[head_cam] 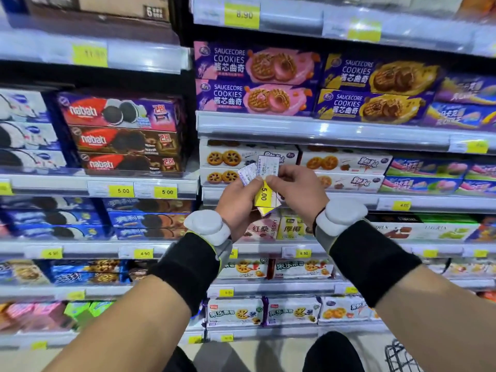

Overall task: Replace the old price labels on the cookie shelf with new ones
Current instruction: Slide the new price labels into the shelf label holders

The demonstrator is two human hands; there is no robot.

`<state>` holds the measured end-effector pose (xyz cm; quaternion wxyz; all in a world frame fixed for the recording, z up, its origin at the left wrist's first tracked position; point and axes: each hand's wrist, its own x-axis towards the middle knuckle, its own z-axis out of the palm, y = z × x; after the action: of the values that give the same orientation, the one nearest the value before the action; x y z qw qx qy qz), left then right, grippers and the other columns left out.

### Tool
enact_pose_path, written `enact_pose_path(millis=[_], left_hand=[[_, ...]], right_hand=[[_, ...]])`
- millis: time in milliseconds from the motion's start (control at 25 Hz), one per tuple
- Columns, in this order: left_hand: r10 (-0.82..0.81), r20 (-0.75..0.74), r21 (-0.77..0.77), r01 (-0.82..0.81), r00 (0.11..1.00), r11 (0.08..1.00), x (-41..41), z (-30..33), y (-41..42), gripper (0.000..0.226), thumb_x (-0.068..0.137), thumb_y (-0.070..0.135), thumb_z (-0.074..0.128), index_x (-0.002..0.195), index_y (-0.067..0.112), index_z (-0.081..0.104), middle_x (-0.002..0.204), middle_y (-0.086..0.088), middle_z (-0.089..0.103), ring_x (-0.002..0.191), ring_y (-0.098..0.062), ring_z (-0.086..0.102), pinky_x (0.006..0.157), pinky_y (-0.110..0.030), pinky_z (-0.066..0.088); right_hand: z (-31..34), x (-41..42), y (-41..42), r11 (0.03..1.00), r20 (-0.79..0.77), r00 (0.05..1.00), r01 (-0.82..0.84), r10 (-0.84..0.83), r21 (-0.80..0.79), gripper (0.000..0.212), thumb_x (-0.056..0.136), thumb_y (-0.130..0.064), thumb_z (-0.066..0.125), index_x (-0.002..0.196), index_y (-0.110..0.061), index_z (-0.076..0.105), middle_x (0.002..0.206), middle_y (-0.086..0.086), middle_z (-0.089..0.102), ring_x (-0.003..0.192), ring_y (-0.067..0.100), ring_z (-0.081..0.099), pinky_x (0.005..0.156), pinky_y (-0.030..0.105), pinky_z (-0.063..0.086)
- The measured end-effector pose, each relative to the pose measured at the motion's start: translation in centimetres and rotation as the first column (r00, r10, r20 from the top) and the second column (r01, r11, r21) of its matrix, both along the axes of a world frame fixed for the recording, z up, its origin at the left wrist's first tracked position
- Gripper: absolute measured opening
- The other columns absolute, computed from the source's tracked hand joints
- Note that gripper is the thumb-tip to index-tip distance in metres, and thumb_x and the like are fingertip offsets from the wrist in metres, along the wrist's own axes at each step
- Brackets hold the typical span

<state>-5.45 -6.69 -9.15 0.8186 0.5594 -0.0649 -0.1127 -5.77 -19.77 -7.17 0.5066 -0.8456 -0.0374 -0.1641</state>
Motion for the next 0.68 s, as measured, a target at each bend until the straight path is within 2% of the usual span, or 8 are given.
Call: enact_pose_path(millis=[80,160,240,360,440,560,600,680], left_hand=[[0.039,-0.005,-0.008,-0.039,0.999,0.999,0.4,0.3,0.4,0.02,0.099,0.022,0.045,0.103,0.014,0.063,0.086,-0.009,0.07,0.07,-0.023,0.066,0.06,-0.033,0.054],[0.105,0.001,-0.007,-0.105,0.994,0.994,0.9,0.8,1.2,0.021,0.098,0.018,0.046,0.095,0.014,0.067,0.086,-0.011,0.071,0.07,-0.025,0.066,0.058,-0.032,0.054],[0.149,0.006,-0.026,-0.148,0.989,0.989,1.8,1.7,2.1,0.022,0.096,0.013,0.045,0.088,0.009,0.065,0.084,-0.014,0.067,0.067,-0.027,0.064,0.06,-0.035,0.054],[0.149,0.067,-0.051,-0.146,0.987,0.988,2.6,3.4,3.1,0.02,0.095,0.008,0.04,0.093,0.001,0.059,0.079,-0.017,0.064,0.06,-0.027,0.063,0.061,-0.037,0.057],[0.154,0.131,0.011,-0.157,0.979,0.988,2.8,4.4,3.5,0.021,0.095,0.006,0.04,0.097,0.002,0.06,0.072,-0.013,0.065,0.054,-0.025,0.055,0.055,-0.034,0.051],[0.165,0.228,0.134,-0.199,0.96,0.971,3.3,5.8,3.8,0.019,0.087,0.002,0.047,0.091,0.007,0.066,0.061,-0.005,0.059,0.053,-0.019,0.039,0.054,-0.033,0.034],[0.169,0.268,0.183,-0.222,0.949,0.958,3.5,6.3,3.9,0.018,0.084,0.002,0.05,0.086,0.01,0.067,0.06,-0.003,0.055,0.053,-0.017,0.037,0.053,-0.031,0.031],[0.154,0.374,0.296,-0.275,0.915,0.915,3.9,7.2,4.1,0.015,0.078,0.009,0.055,0.076,0.018,0.067,0.062,-0.001,0.05,0.05,-0.013,0.038,0.051,-0.028,0.031]], right_hand=[[0.2,0.4,0.1,0.997,0.008,0.998,0.055,-0.056,0.049,0.027,0.086,-0.026,0.065,0.062,-0.015,0.059,0.051,-0.009,0.049,0.051,0.012,0.042,0.058,0.03,0.036],[0.8,0.7,0.0,0.99,0.0,0.998,0.065,-0.066,0.127,0.028,0.087,-0.023,0.065,0.059,-0.024,0.06,0.046,-0.015,0.052,0.046,0.004,0.044,0.057,0.026,0.037],[1.8,1.1,-0.1,0.982,-0.013,0.999,0.045,-0.043,0.182,0.017,0.087,-0.021,0.066,0.07,-0.021,0.068,0.056,-0.014,0.059,0.05,0.003,0.048,0.058,0.024,0.04],[3.2,2.1,-0.3,0.974,-0.019,0.999,0.045,-0.042,0.223,0.01,0.084,-0.019,0.068,0.078,-0.011,0.07,0.06,-0.002,0.058,0.056,0.013,0.046,0.058,0.029,0.038],[4.4,2.9,-0.4,0.964,-0.05,0.997,0.064,-0.053,0.257,0.007,0.08,-0.012,0.065,0.082,-0.013,0.071,0.059,-0.002,0.058,0.054,0.014,0.046,0.056,0.028,0.038],[6.1,3.7,-0.4,0.971,-0.072,0.996,0.071,-0.056,0.229,0.022,0.077,-0.005,0.058,0.072,-0.022,0.072,0.056,-0.005,0.061,0.052,0.015,0.049,0.055,0.03,0.039],[6.6,3.8,-0.4,0.977,-0.059,0.997,0.063,-0.052,0.206,0.025,0.077,-0.004,0.057,0.07,-0.024,0.071,0.059,-0.005,0.064,0.055,0.016,0.052,0.057,0.03,0.042],[7.5,4.0,-0.3,0.992,-0.024,0.999,0.036,-0.033,0.124,0.03,0.08,-0.002,0.054,0.08,-0.026,0.073,0.072,-0.004,0.069,0.064,0.015,0.058,0.061,0.029,0.047]])
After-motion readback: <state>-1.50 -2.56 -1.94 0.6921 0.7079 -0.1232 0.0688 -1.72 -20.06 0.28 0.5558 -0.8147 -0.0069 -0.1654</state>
